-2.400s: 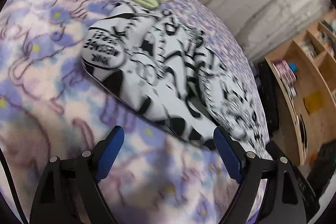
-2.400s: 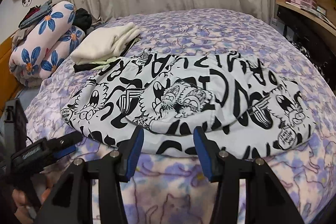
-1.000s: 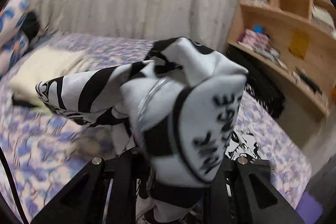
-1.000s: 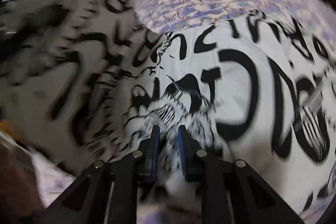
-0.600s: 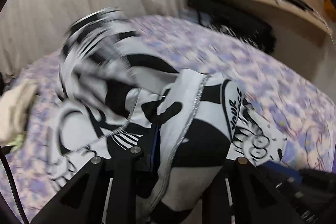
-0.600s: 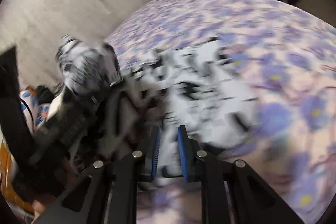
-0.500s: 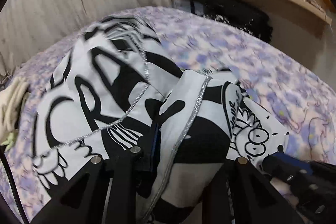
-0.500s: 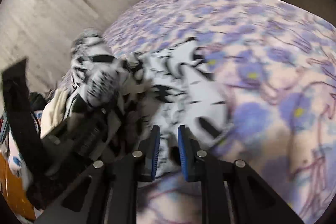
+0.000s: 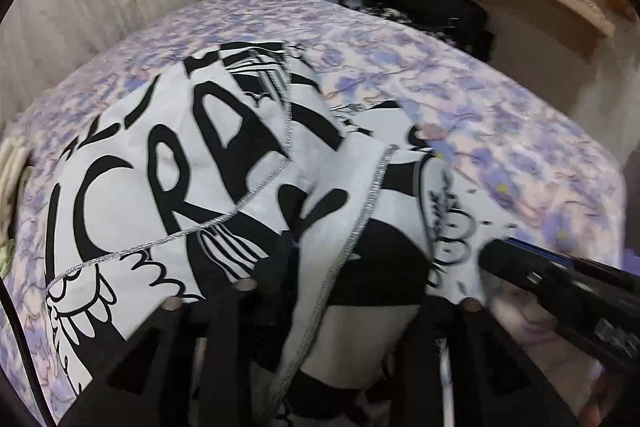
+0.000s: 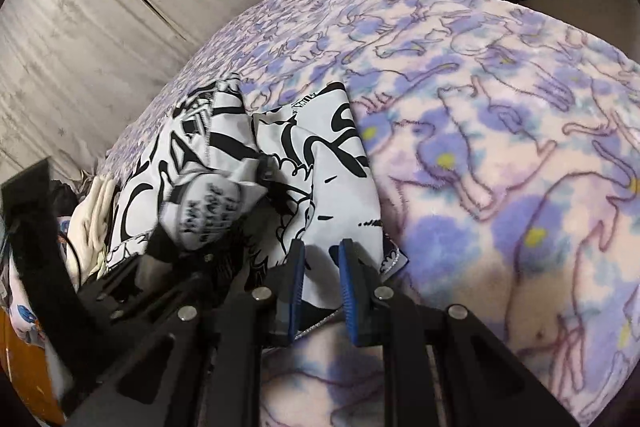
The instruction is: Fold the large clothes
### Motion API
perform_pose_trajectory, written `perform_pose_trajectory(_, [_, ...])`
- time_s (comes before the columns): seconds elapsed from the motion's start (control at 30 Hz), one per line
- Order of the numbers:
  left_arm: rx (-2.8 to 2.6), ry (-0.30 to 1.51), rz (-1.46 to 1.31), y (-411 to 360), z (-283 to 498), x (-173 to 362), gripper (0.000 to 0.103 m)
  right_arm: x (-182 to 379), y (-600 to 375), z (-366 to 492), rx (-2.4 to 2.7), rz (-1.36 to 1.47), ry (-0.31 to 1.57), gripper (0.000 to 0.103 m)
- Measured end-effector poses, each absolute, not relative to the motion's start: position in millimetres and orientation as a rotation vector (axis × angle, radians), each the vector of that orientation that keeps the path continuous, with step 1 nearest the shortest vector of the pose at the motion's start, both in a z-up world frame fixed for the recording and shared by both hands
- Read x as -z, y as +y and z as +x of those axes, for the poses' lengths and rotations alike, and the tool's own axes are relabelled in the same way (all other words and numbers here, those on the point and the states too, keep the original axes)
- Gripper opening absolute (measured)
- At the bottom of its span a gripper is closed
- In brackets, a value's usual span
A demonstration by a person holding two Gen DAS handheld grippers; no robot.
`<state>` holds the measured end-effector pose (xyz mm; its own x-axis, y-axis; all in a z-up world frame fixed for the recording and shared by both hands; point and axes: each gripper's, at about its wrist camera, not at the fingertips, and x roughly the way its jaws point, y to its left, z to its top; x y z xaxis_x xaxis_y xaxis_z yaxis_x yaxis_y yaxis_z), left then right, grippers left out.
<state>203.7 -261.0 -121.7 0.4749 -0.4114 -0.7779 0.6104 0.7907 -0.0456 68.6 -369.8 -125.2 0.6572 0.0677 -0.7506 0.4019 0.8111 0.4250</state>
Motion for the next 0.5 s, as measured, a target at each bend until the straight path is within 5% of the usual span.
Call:
perform_pose_trajectory(0.03, [0.673,0.901,0.227,-255.0,202.8,115.9,0.065,122.6,-371.1,68.3,0.202,0.615,0.845,0.018])
perform_pose_trajectory(0.07, [0.703,0.915,0.193,-249.1,201.8,111.0,0.091,120.4,-373.5,71.2,0.203,0.616,0.842,0.018])
perform_pose_trajectory(0.1, [0.737,0.918,0.15,-242.7,198.4,105.7,0.098,117.0,-374.7,70.9,0.203,0.616,0.838,0.021])
perform_pose_trajectory(0.2, [0.791,0.897,0.086,-227.1,183.9,86.8,0.098,106.5,-379.1,67.1,0.187,0.646,0.807,0.033])
perform_pose_trajectory(0.5, [0.606,0.794,-0.092,-126.1,178.7,56.4,0.098,91.9,-380.5,99.0,-0.009,0.736,0.848,0.033])
